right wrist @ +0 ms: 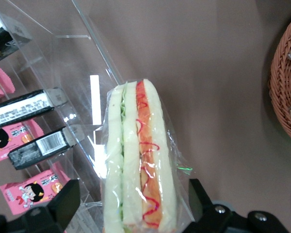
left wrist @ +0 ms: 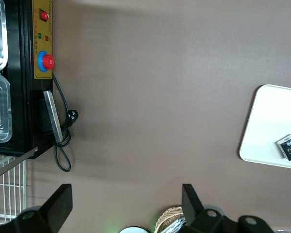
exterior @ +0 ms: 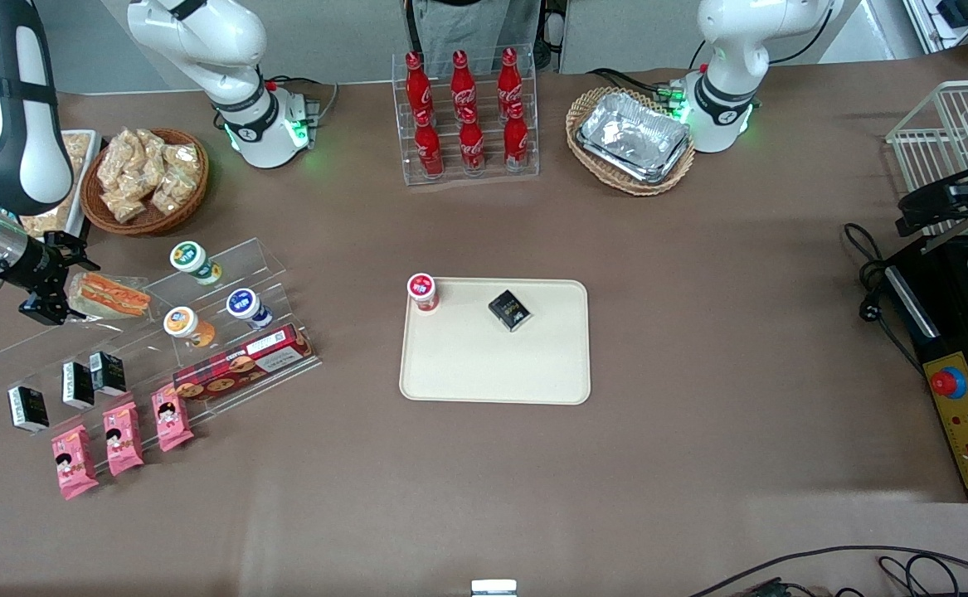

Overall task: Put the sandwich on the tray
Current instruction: 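Close the right gripper on the sandwich and lift it off the rack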

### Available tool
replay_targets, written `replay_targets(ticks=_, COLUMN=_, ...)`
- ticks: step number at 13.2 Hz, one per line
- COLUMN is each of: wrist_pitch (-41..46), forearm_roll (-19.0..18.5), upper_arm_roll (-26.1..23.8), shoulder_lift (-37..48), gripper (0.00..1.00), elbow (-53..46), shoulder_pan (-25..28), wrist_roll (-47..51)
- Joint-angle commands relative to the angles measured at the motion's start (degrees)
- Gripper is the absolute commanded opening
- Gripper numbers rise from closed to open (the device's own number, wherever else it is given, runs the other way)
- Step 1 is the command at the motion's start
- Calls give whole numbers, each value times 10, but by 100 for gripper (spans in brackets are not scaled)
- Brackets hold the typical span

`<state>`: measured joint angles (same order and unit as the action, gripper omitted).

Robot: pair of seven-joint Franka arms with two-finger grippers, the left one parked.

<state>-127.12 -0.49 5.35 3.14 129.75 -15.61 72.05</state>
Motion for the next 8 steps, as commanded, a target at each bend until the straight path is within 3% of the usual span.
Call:
replay_targets(ticks=1, wrist_pitch=-44, forearm_roll=9, upper_arm_roll=-3, shoulder_lift=14, gripper=100, elbow=36, shoulder_pan=-6, wrist_roll=5)
replay_targets(ticks=6, wrist_pitch=-59, forearm_roll=9, upper_arm_roll=-3, shoulder_lift=4, gripper=97, elbow=40, shoulder_pan=-6, wrist_roll=5)
replay_targets(ticks=8, wrist_pitch=-59, forearm_roll=9, upper_arm_roll=-3, shoulder_lift=6, gripper=86, elbow=41, shoulder_pan=-7, wrist_roll=5)
